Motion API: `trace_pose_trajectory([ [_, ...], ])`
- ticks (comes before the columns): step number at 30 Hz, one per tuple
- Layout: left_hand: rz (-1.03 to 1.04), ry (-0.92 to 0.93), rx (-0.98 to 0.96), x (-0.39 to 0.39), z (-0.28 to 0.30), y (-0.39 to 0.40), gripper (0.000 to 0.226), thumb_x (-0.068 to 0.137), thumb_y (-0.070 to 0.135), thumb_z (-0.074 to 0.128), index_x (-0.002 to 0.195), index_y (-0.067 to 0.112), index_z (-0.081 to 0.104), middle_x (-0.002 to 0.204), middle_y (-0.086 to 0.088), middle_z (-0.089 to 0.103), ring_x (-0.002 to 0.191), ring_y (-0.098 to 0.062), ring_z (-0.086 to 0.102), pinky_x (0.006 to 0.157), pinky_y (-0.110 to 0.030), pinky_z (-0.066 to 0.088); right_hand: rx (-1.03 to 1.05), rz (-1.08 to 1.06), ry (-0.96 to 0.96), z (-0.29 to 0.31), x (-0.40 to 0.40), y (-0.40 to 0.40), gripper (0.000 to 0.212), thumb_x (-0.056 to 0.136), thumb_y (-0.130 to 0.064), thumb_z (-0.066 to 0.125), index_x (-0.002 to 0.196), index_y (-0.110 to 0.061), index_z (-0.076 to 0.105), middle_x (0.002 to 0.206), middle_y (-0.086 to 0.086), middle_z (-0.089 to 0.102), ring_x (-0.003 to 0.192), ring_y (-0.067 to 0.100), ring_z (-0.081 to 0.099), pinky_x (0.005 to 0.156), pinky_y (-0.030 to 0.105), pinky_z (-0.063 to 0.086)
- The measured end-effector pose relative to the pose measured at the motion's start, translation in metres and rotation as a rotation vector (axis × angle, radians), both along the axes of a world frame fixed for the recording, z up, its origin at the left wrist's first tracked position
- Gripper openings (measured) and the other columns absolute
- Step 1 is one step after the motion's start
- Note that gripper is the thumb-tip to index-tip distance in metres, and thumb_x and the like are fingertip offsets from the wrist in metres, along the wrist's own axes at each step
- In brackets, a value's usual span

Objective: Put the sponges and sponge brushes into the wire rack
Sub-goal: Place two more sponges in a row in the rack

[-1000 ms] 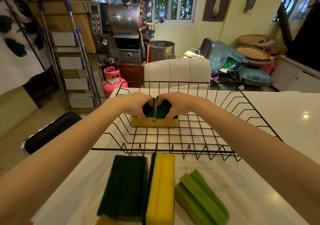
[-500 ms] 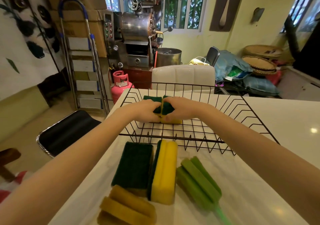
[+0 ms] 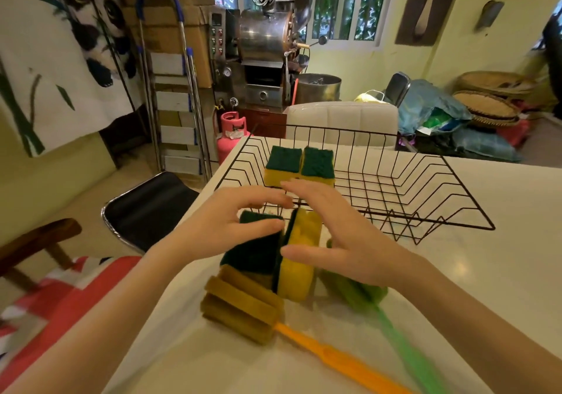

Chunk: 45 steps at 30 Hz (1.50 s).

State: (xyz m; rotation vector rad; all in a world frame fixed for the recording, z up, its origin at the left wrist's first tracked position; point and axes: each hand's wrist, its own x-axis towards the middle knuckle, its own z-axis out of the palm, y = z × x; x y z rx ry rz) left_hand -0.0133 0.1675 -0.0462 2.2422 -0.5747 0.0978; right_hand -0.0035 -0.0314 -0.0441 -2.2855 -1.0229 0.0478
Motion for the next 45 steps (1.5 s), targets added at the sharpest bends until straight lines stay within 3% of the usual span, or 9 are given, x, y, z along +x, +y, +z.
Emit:
trace_pose_trajectory([
  [3, 0.038, 0.050, -0.044, -0.007, -0.008, 0.011, 0.032, 0.071, 0.043, 0.062, 0.103, 0.039, 0.062, 0.112, 0.026, 0.062, 0.109, 0.006, 0.054, 0.092, -0.009, 0.043, -0.120, 0.012, -0.099, -0.008, -0.009, 0.000, 0.077, 0.077, -0.058, 0.055, 0.141, -0.034, 0.018, 0.150, -0.012, 0.025, 0.133, -0.001, 0.018, 0.111, 0.023, 0.019],
  [7, 0.015, 0.161, 0.064, -0.005, -0.019, 0.017, 0.030, 0.075, 0.028, 0.066, 0.101, 0.041, 0.059, 0.110, 0.039, 0.048, 0.104, 0.026, 0.041, 0.083, 0.006, 0.032, -0.344, -0.006, -0.251, -0.016, -0.011, 0.002, 0.075, 0.077, -0.068, 0.042, 0.140, -0.032, 0.024, 0.153, -0.005, 0.022, 0.142, 0.014, 0.005, 0.118, 0.037, 0.008],
  [11, 0.002, 0.235, 0.140, 0.000, -0.030, 0.021, 0.040, 0.066, 0.048, 0.067, 0.103, 0.050, 0.052, 0.116, 0.042, 0.037, 0.109, 0.022, 0.033, 0.085, -0.002, 0.030, -0.434, 0.021, -0.328, -0.018, -0.016, 0.000, 0.076, 0.075, -0.067, 0.038, 0.140, -0.030, 0.024, 0.154, 0.001, 0.020, 0.144, 0.019, 0.004, 0.115, 0.036, -0.004],
  [20, -0.004, 0.247, 0.164, -0.006, -0.035, 0.025, 0.055, 0.055, 0.056, 0.067, 0.106, 0.052, 0.050, 0.129, 0.033, 0.035, 0.128, 0.005, 0.028, 0.105, -0.022, 0.027, -0.427, 0.009, -0.170, -0.008, -0.023, -0.005, 0.060, 0.070, -0.058, 0.061, 0.120, -0.033, 0.038, 0.139, -0.004, 0.025, 0.126, 0.016, 0.025, 0.102, 0.033, 0.034],
  [24, 0.016, 0.227, 0.203, -0.012, -0.030, 0.028, 0.053, 0.065, 0.035, 0.075, 0.110, 0.046, 0.049, 0.133, 0.026, 0.034, 0.128, 0.003, 0.026, 0.106, -0.022, 0.026, -0.415, 0.016, -0.043, -0.003, -0.019, -0.011, 0.053, 0.065, -0.051, 0.070, 0.106, -0.033, 0.041, 0.136, -0.007, 0.026, 0.112, 0.012, 0.035, 0.087, 0.027, 0.043],
  [30, 0.027, 0.204, 0.283, -0.017, -0.027, 0.037, 0.050, 0.068, 0.027, 0.075, 0.106, 0.045, 0.048, 0.132, 0.024, 0.030, 0.125, 0.000, 0.025, 0.099, -0.014, 0.026, -0.155, -0.009, 0.017, -0.007, -0.017, -0.010, 0.051, 0.063, -0.047, 0.075, 0.095, -0.030, 0.040, 0.133, -0.010, 0.029, 0.116, 0.007, 0.036, 0.084, 0.020, 0.050],
  [34, 0.031, 0.243, 0.299, -0.018, -0.026, 0.045, 0.048, 0.059, 0.034, 0.067, 0.099, 0.049, 0.046, 0.133, 0.024, 0.028, 0.128, -0.003, 0.025, 0.106, -0.025, 0.027, -0.145, -0.029, -0.002, -0.018, -0.018, -0.002, 0.053, 0.065, -0.060, 0.064, 0.094, -0.026, 0.037, 0.135, -0.009, 0.029, 0.111, 0.004, 0.035, 0.080, 0.024, 0.046],
  [37, 0.042, 0.250, 0.298, -0.019, -0.025, 0.047, 0.047, 0.057, 0.034, 0.067, 0.096, 0.048, 0.046, 0.133, 0.024, 0.027, 0.127, -0.003, 0.025, 0.104, -0.023, 0.027, -0.224, -0.023, -0.059, -0.021, -0.019, 0.001, 0.051, 0.067, -0.063, 0.061, 0.094, -0.028, 0.036, 0.139, -0.006, 0.032, 0.118, 0.002, 0.027, 0.088, 0.020, 0.032],
  [45, 0.044, 0.234, 0.289, -0.020, -0.027, 0.041, 0.052, 0.066, 0.020, 0.077, 0.097, 0.045, 0.043, 0.136, 0.018, 0.027, 0.124, 0.002, 0.019, 0.100, -0.017, 0.025, -0.512, -0.061, -0.155, -0.026, -0.012, -0.003, 0.045, 0.070, -0.060, 0.057, 0.096, -0.027, 0.039, 0.121, -0.003, 0.046, 0.111, 0.015, 0.040, 0.108, 0.034, 0.026],
])
